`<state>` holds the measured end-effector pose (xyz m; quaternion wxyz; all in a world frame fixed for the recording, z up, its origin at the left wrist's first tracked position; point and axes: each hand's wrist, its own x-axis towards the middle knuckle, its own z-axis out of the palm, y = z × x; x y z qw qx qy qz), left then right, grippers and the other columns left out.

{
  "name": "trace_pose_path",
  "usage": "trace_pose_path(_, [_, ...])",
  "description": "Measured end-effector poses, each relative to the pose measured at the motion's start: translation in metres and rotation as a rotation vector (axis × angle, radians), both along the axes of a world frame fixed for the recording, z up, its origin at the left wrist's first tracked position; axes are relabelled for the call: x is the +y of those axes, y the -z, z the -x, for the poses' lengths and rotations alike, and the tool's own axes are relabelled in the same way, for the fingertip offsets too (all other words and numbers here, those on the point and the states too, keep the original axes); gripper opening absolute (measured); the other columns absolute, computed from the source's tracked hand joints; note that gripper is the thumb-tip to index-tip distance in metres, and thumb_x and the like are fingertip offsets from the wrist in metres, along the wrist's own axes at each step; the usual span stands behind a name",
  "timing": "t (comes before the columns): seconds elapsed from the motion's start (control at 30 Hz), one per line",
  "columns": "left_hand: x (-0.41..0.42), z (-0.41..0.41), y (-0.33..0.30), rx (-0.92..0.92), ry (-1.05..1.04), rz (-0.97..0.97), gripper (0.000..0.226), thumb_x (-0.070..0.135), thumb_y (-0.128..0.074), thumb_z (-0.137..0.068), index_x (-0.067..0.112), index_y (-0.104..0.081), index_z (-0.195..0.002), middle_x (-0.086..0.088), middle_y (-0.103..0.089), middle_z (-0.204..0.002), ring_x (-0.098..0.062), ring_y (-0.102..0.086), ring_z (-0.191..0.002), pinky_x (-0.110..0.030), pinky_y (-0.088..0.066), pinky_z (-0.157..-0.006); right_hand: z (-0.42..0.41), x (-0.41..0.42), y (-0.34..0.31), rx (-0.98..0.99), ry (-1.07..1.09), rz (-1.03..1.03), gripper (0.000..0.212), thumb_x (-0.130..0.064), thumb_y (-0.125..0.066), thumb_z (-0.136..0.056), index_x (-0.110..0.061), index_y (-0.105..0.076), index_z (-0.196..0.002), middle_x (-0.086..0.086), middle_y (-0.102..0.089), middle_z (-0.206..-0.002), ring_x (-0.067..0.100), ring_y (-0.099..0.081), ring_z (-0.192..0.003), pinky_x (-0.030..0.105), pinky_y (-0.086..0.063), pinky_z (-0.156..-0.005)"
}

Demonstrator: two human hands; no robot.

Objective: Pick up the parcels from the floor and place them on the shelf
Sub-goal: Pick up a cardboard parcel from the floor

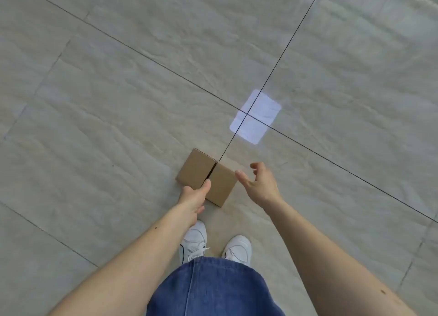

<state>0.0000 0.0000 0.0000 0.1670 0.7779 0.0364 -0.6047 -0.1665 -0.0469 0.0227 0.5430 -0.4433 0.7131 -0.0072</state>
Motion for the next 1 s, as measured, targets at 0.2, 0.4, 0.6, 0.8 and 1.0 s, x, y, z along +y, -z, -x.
trace_pose_path(0.2, [0.001,0.006,0.088,0.066,-0.105,-0.085,0.087,0.036,-0.074,-0.085,0.005,-0.025,-0.150,-0.020,-0.038,-0.152,-0.035,-0.046,-0.135,-0.043,-0.041,-0.109,-0.005,0.002,0.093,0.024,-0.116,-0.054,0.067,-0.041,-0.063,-0.093,-0.014,-0.036,-0.149,0.012,-0.037,-0.152,0.027,-0.042,-0.138,0.031,-0.034,-0.106])
trace_pose_path(0.4, [0.009,0.018,0.137,0.105,-0.244,-0.081,0.061,0.017,-0.072,-0.089,0.002,-0.041,-0.139,-0.020,-0.061,-0.129,-0.032,-0.063,-0.110,-0.044,-0.048,-0.097,-0.009,0.004,0.148,0.014,-0.186,-0.067,0.062,-0.034,-0.059,-0.096,-0.015,-0.036,-0.151,0.012,-0.039,-0.154,0.028,-0.041,-0.139,0.034,-0.033,-0.110])
trace_pose_path(0.6, [0.007,0.025,0.138,0.154,-0.298,-0.077,0.050,0.021,-0.071,-0.090,0.000,-0.051,-0.130,-0.021,-0.067,-0.116,-0.031,-0.065,-0.096,-0.043,-0.055,-0.080,-0.013,0.007,0.156,0.019,-0.100,0.000,0.048,-0.029,-0.059,-0.096,-0.012,-0.049,-0.140,0.013,-0.052,-0.139,0.028,-0.048,-0.130,0.031,-0.036,-0.100])
trace_pose_path(0.8, [-0.007,0.036,0.091,0.182,-0.270,-0.062,0.058,0.040,-0.072,-0.087,0.004,-0.056,-0.129,-0.020,-0.069,-0.119,-0.032,-0.067,-0.101,-0.045,-0.054,-0.094,0.003,0.008,0.105,0.042,0.051,0.087,0.036,-0.034,-0.058,-0.096,-0.013,-0.058,-0.125,0.010,-0.054,-0.124,0.024,-0.053,-0.111,0.028,-0.034,-0.084])
trace_pose_path(1.0, [-0.027,0.050,-0.015,0.210,-0.102,-0.076,0.085,0.070,-0.067,-0.073,0.012,-0.053,-0.134,-0.013,-0.066,-0.124,-0.027,-0.065,-0.112,-0.040,-0.050,-0.103,0.024,0.007,-0.001,0.111,0.238,0.225,0.028,-0.039,-0.063,-0.093,-0.017,-0.064,-0.111,0.002,-0.051,-0.111,0.016,-0.052,-0.094,0.028,-0.036,-0.079])
